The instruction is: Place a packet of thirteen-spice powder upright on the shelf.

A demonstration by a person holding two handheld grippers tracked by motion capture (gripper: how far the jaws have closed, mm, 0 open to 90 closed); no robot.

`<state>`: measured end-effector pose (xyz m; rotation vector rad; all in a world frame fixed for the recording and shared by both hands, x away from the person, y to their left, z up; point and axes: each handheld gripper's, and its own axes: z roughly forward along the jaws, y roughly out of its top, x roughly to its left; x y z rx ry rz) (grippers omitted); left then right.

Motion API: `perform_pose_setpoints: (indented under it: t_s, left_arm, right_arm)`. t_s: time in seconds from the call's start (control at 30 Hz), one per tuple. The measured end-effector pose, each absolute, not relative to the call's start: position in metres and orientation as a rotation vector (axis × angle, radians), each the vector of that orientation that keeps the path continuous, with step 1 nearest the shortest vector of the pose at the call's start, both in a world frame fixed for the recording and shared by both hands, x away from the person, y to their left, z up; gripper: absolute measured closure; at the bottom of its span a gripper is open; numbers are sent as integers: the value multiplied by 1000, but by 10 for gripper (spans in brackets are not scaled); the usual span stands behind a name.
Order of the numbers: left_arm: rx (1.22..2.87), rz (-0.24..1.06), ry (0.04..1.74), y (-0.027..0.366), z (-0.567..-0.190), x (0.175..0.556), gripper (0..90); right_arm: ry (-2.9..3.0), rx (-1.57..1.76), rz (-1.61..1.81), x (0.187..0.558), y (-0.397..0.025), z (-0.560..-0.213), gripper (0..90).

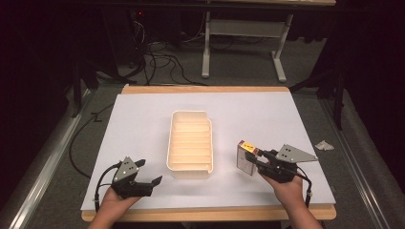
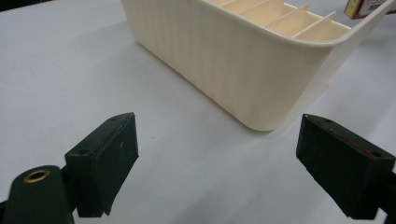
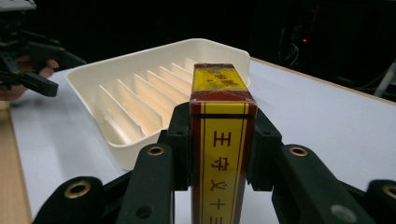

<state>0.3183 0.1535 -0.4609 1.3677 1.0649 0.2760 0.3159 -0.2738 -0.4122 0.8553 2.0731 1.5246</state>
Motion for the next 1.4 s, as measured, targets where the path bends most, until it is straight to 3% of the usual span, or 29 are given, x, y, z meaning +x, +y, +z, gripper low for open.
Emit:
perform_pose_setpoints:
  t_s: [1.4]
  left_arm:
    - [1367, 273, 1060, 158, -460, 318, 135]
  right_arm:
    - [2235, 574, 1703, 379, -238, -379, 684]
